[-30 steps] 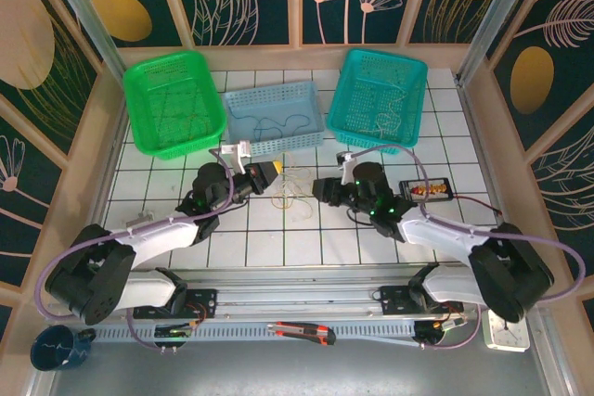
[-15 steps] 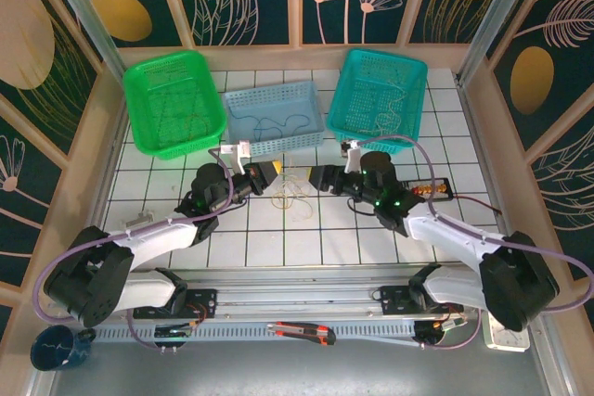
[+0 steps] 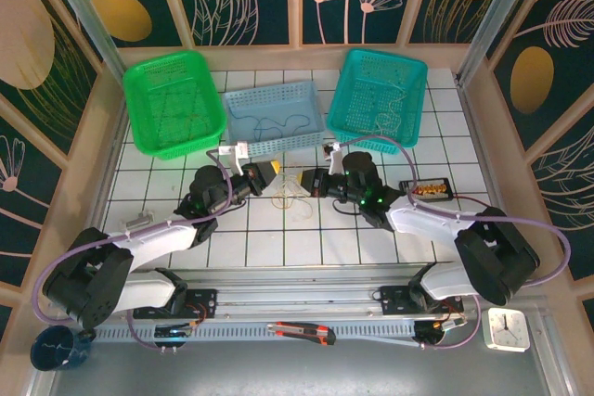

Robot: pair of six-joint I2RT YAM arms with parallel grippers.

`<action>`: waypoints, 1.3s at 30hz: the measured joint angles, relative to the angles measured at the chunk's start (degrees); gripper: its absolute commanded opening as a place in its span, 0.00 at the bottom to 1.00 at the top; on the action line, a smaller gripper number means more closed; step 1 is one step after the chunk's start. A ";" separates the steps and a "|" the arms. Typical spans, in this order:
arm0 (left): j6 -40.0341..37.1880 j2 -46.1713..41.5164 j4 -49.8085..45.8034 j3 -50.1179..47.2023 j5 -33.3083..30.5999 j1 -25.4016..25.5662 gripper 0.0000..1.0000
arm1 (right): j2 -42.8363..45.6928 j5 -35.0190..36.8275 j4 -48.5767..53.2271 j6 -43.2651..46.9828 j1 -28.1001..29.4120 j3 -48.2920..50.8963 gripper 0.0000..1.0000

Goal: Untangle the cables
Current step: Place the cable into the container.

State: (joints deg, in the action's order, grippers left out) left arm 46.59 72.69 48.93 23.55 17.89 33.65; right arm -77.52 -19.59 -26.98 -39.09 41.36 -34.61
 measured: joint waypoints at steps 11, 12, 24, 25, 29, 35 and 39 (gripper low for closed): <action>1.49 2.97 4.31 -0.33 0.28 0.00 0.32 | 0.02 -0.07 -0.33 0.15 0.00 0.00 0.00; 1.51 3.41 4.44 -0.33 0.28 0.00 0.32 | 0.11 -0.07 -0.26 0.17 0.00 -0.02 0.00; 1.49 4.74 4.85 -0.11 0.20 0.00 0.14 | 0.92 -0.04 -0.04 1.27 0.50 0.00 0.00; 1.46 4.74 4.87 0.00 0.02 0.00 0.09 | 0.96 -0.02 0.09 1.27 0.52 0.00 0.00; 0.92 4.59 4.85 0.31 -1.05 0.00 0.00 | 1.51 0.09 0.44 1.64 0.70 0.00 0.00; 1.07 1.97 4.98 0.26 -2.78 0.20 0.00 | 3.30 1.20 -0.61 1.03 0.74 1.03 0.05; 1.07 0.63 6.23 0.22 -2.73 0.20 0.00 | 3.21 2.16 -3.69 -0.83 0.59 1.14 0.14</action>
State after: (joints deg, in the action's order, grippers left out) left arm 47.66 73.32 55.16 23.77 15.16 33.85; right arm -74.30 -17.43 -30.68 -39.92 41.95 -33.47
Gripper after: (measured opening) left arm 0.051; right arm 0.113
